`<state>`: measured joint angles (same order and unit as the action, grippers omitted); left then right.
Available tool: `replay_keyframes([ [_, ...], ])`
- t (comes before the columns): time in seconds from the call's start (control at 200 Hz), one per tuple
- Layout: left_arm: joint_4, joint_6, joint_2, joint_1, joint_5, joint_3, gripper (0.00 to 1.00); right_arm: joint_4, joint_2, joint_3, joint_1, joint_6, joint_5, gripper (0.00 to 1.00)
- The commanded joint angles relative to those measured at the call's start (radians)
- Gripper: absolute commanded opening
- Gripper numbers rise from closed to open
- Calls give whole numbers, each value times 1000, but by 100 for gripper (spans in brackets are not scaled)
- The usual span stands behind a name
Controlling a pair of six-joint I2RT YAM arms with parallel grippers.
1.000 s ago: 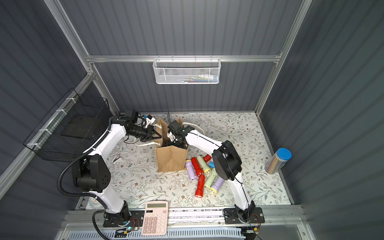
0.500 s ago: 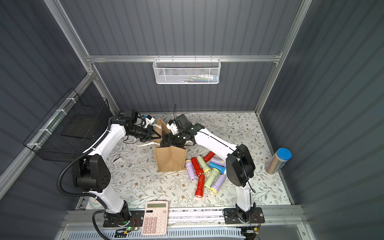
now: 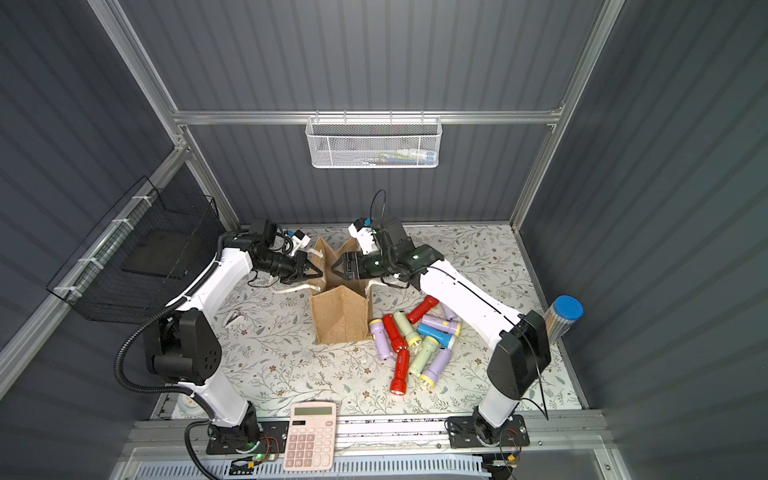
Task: Put the flashlights into the tote bags
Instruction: Pick up the flashlight from the center of the board.
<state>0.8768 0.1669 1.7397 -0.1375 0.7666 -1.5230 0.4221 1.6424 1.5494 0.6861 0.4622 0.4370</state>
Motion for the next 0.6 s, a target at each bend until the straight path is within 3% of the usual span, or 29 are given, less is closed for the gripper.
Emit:
replay_keyframes([
  [0.0, 16, -21, 4, -1, -6, -16, 0, -8, -83, -58, -16, -26, -90, 77],
  [0.36, 13, -21, -10, -1, -9, -12, 0, 97, -343, -307, -169, 81, -376, 77],
  [0.595, 10, -15, -9, 0, -17, -11, 0, 209, -447, -436, -277, -1, -575, 78],
])
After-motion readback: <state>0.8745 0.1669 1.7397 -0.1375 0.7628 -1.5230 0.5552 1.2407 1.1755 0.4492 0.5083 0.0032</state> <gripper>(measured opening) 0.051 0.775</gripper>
